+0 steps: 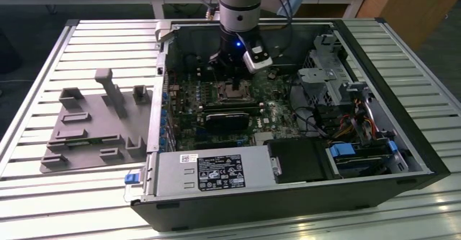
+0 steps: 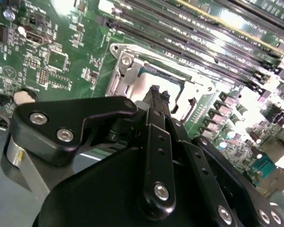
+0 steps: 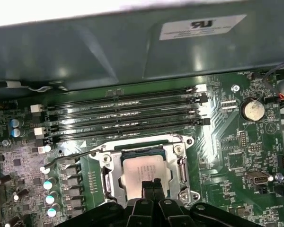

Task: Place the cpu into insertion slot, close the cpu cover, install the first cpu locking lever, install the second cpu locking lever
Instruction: 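Close the cpu cover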

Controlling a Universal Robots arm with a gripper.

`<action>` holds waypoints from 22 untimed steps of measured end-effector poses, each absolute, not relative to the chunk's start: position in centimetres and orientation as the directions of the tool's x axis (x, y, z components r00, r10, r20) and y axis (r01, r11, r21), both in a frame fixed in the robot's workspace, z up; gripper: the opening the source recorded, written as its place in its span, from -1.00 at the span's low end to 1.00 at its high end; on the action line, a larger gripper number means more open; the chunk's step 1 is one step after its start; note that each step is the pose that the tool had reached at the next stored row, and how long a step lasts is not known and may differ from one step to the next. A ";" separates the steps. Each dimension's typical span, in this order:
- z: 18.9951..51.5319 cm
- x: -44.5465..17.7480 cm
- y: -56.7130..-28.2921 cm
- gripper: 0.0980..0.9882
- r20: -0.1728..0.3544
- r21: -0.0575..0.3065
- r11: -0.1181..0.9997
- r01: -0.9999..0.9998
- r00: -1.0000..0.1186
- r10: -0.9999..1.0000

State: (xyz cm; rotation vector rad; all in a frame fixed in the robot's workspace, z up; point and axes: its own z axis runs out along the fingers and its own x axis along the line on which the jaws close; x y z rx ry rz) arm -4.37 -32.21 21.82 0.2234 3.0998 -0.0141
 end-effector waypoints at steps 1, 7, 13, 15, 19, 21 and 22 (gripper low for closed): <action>21.8 -4.5 -32.2 -0.99 -0.035 -0.007 0.990 0.143 -0.989 0.142; 21.6 -5.4 -32.5 -0.99 -0.050 -0.001 0.990 0.142 -0.989 0.142; 21.4 -6.3 -32.9 -0.99 -0.050 0.007 0.990 0.142 -0.989 0.142; 21.3 -6.7 -33.0 -0.99 -0.049 0.010 0.990 0.142 -0.989 0.142; 21.1 -7.4 -33.0 -0.99 -0.049 0.013 0.990 0.142 -0.989 0.142; 21.0 -7.6 -33.0 -0.99 -0.048 0.020 0.990 0.142 -0.989 0.142; 20.9 -7.7 -33.0 -0.99 -0.047 0.026 0.990 0.142 -0.989 0.143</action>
